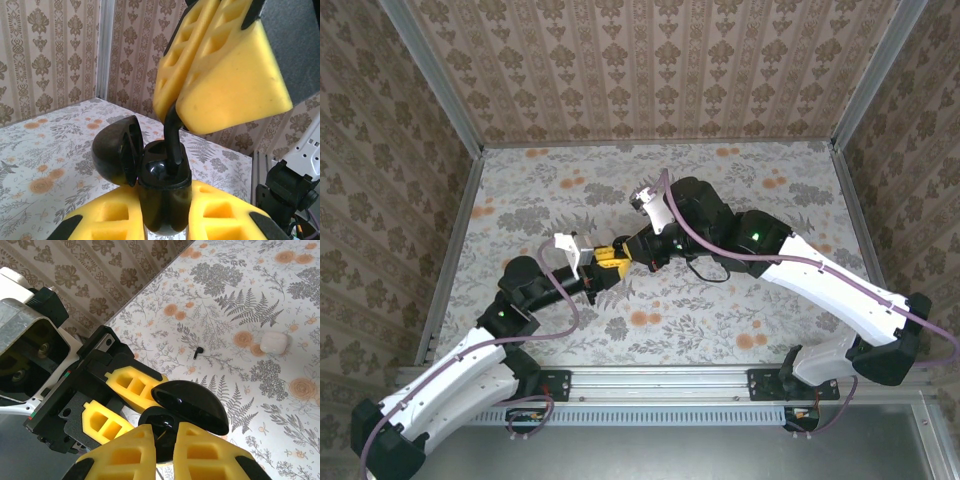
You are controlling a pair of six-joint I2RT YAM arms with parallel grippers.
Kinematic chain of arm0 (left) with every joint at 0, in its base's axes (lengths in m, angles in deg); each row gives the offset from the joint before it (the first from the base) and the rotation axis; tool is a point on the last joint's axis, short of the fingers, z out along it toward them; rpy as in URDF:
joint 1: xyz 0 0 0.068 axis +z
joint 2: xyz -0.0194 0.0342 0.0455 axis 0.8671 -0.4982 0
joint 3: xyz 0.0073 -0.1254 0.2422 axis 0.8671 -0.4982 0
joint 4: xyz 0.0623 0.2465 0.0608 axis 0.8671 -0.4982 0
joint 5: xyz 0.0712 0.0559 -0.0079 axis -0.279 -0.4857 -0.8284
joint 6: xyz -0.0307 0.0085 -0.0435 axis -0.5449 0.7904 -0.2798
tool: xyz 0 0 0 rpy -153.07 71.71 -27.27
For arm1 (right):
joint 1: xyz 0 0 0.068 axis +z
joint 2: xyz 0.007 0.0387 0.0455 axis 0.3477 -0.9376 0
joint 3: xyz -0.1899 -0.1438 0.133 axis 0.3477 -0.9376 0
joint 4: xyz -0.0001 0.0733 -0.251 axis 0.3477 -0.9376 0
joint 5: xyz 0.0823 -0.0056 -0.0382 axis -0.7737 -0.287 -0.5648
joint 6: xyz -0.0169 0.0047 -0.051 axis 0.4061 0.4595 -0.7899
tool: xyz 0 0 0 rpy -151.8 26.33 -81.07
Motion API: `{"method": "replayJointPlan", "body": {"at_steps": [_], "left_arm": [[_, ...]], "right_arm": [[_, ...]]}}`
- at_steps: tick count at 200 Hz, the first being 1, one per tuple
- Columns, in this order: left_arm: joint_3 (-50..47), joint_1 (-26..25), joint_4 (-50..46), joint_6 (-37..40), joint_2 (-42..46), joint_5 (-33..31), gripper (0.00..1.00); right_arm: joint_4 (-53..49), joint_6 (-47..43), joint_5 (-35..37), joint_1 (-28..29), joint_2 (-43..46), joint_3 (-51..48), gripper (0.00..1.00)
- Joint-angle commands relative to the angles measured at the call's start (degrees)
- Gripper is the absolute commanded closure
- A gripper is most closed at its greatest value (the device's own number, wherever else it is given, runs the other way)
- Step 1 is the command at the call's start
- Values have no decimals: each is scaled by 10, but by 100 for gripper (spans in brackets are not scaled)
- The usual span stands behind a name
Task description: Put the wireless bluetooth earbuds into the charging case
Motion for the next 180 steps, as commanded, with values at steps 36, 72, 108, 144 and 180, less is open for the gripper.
{"method": "replayJointPlan", "body": {"at_steps": [36, 72, 108, 144, 180], "left_arm": [[5, -4, 15, 15, 7, -6, 100], [-12, -7, 43, 39, 6, 8, 100], [-20, -10, 74, 71, -3, 20, 100], [-15, -14, 83, 85, -18, 28, 100], [-14, -18, 87, 86, -25, 30, 100]], "right_arm": [[-12, 3, -8, -1, 14, 16, 90], [0, -5, 2, -1, 38, 15, 90], [-5, -5, -23, 1, 35, -3, 90], [-2, -7, -29, 4, 34, -24, 91], [4, -21, 28, 11, 37, -31, 91]]}}
